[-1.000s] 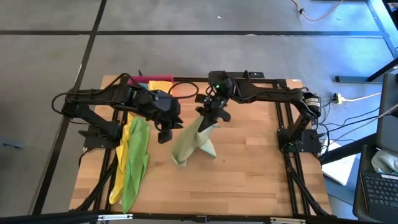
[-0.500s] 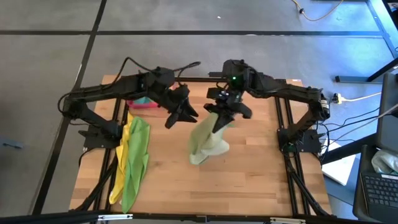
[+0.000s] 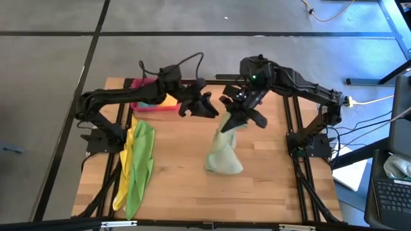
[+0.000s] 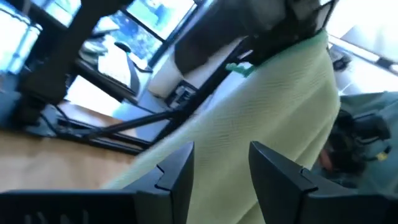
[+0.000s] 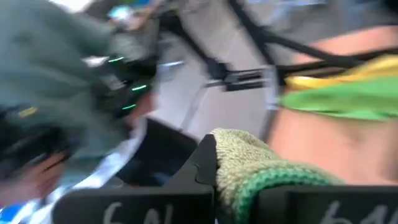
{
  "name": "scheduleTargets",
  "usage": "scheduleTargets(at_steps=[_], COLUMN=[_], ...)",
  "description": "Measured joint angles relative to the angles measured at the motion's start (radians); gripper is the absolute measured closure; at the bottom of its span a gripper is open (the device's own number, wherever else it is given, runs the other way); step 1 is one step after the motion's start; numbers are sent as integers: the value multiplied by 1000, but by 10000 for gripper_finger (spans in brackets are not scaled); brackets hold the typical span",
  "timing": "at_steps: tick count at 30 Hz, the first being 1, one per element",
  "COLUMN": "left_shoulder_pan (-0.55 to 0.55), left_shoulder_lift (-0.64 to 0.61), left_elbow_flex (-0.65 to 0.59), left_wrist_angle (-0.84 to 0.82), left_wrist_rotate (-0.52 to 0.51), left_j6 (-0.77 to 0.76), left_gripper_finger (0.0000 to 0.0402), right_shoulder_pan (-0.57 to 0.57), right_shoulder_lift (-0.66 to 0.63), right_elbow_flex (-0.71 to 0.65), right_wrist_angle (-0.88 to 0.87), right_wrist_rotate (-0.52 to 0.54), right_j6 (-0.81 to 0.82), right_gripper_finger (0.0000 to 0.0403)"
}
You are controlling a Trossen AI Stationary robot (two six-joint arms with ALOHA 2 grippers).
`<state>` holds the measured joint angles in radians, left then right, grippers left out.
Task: Fold microfiber towels
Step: Fold the light green microfiber towel
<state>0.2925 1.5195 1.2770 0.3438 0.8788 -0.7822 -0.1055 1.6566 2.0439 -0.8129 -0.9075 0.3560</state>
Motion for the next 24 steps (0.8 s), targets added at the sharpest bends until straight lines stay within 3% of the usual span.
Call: scheduleTargets(at_steps=[9, 15, 18, 24], left_shoulder_pan=[-50, -45, -49, -218], left_shoulder_lift=[-33, -99, -143, -193], left_elbow_flex=[0, 1, 1, 2], left_wrist_angle=[-3, -194, -332, -475], left_wrist_rotate=[2, -50, -181, -696], left_j6=[-18, 89, 210, 745], left_gripper_finger=[259, 259, 259, 259], right_shoulder_pan=[-7, -8, -17, -65], right_shoulder_lift=[-9, -33, -52, -59], right_elbow_flex=[14, 14, 14, 14], right_wrist_angle=[-243, -281, -277, -224], right_wrist_rotate=[372, 530, 611, 664], right_j6=[-57, -22, 29, 113], right_gripper_finger=[397, 397, 397, 397])
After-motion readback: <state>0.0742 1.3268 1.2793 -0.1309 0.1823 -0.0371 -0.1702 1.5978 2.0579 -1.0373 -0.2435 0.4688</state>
